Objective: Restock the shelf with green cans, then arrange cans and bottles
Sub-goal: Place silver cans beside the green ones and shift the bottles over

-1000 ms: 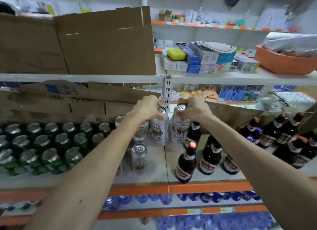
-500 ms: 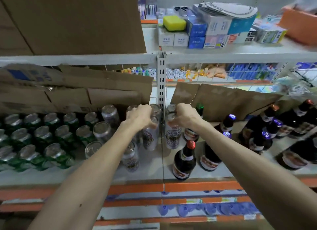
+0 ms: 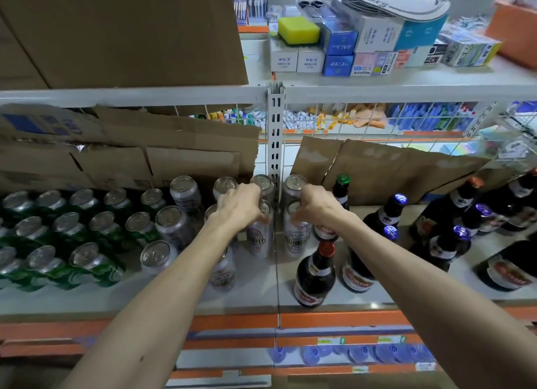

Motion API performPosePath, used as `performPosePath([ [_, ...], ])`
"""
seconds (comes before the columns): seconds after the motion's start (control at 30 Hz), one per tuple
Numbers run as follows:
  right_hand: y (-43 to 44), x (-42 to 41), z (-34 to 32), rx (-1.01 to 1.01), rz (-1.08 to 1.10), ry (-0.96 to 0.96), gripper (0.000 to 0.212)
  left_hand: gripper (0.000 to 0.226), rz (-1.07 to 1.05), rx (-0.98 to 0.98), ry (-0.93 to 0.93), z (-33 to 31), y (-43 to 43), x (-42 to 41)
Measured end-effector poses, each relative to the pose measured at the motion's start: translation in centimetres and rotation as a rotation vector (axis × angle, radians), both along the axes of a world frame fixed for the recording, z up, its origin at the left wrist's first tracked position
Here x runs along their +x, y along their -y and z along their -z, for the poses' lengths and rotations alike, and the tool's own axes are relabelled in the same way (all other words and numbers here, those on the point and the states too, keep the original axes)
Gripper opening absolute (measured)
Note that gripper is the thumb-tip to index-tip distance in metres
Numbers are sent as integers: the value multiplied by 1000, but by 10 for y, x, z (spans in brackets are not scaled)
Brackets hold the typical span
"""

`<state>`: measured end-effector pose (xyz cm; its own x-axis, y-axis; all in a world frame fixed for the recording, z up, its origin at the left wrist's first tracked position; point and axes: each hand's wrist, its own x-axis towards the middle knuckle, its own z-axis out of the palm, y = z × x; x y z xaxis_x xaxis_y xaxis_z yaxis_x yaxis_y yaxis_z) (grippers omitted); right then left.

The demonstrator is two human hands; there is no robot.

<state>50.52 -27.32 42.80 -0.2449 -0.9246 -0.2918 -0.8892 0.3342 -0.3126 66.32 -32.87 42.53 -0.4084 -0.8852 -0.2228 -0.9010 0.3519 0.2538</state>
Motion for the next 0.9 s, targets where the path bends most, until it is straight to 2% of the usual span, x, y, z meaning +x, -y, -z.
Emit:
performPosePath([
  [0.5, -2, -2, 11, -16, -21, 74, 33, 31, -18, -59, -37, 20, -1, -1],
  [0.63, -5, 0, 7, 41, -51, 52, 46, 42, 3, 19, -29, 19, 2, 1],
  [0.8, -3, 4, 8, 63, -51, -6, 53, 85, 92, 106, -41, 24, 17, 5],
  [0.9, -2, 7, 5, 47, -52, -55, 48, 73, 98, 94, -62, 20, 18, 8],
])
